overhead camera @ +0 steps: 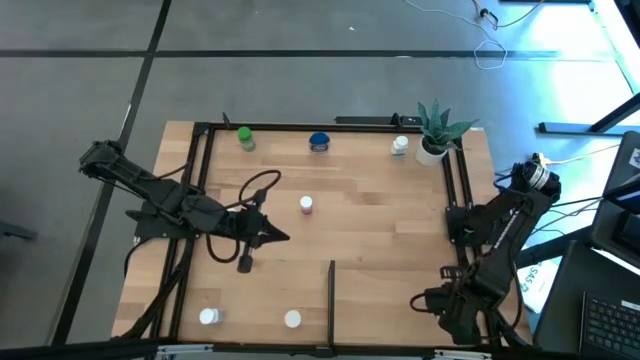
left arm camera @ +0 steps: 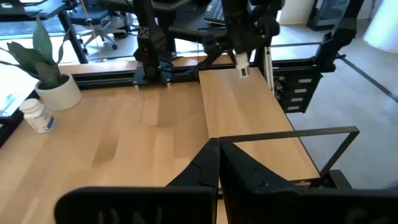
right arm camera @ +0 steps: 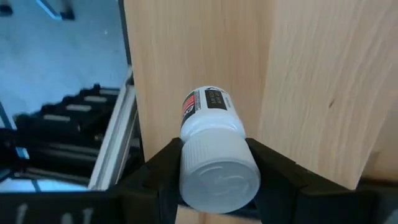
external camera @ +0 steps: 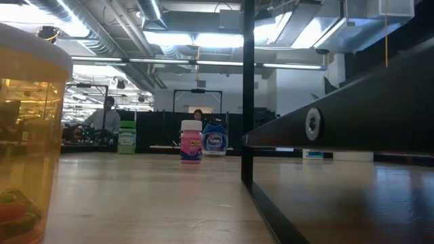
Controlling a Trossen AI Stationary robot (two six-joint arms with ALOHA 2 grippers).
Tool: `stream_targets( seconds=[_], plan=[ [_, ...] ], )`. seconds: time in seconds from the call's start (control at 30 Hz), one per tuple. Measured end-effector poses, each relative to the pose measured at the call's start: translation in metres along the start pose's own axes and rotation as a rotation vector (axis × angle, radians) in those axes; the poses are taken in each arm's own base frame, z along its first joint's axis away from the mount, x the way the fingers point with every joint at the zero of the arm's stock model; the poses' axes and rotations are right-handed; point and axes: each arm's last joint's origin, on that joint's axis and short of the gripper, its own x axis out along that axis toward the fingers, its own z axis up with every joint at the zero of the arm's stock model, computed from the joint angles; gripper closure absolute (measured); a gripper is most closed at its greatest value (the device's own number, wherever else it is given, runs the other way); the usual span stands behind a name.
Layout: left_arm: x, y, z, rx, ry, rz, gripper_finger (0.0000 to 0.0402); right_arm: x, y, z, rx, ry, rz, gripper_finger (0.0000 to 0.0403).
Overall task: Pick and place medicine bottles onto shelf by color
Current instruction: Put the middle right white pill bottle onto the shelf
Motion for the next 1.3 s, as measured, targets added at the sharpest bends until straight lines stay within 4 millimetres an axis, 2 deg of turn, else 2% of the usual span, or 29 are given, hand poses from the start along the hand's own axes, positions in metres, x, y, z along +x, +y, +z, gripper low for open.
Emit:
stream_targets(
  seconds=[0.2, 0.47, 0.63, 1.3],
  plan=[
    [0.0, 0.002, 0.0, 0.0, -0.002, 0.05, 0.0401, 0.005, 0.009, 0.005, -0.021, -0.043, 0.057, 0.0244],
    [0.0, 0.003, -0.001, 0.004, 0.002, 0.088, 0.0401, 0.025, 0.014, 0.007, -0.073, -0.007, 0.006, 0.0244],
    [0.0, 0.003, -0.001, 0.004, 0.002, 0.089, 0.0401, 0.03, 0.014, 0.009, -0.097, 0.005, -0.012, 0.0244],
    [0.0, 0.004, -0.001, 0.008, 0.0, 0.112, 0.0401, 0.032, 0.016, 0.007, -0.098, 0.025, -0.008, 0.0241]
  ],
)
